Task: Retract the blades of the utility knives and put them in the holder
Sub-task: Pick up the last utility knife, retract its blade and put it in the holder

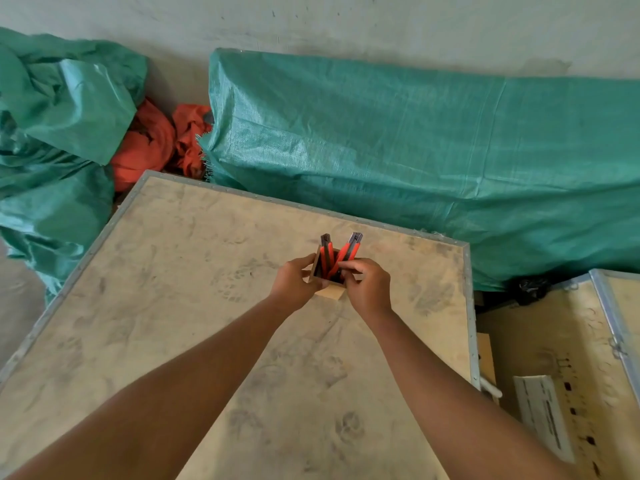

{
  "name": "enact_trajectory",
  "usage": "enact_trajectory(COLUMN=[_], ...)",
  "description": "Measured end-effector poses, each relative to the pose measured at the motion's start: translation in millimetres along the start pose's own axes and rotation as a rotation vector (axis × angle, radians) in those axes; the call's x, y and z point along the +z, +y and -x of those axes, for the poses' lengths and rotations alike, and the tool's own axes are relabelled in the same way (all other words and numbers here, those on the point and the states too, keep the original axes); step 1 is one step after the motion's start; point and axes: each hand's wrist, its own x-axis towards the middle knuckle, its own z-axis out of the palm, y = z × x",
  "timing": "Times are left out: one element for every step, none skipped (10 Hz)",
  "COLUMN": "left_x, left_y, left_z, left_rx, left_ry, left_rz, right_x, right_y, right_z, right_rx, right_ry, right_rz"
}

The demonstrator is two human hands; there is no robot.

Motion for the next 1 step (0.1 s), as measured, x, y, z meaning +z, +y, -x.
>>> enact_trajectory(left_x=[0.3], left_y=[2.8], left_z=[3.3], left_rx=[0.012], left_ry=[0.014], left_rz=[-0.014], right_x=[-0.6], right_y=[0.0], right_z=[3.7], right_rx=[0.039], right_ry=[-0.017], right_rz=[-0.040])
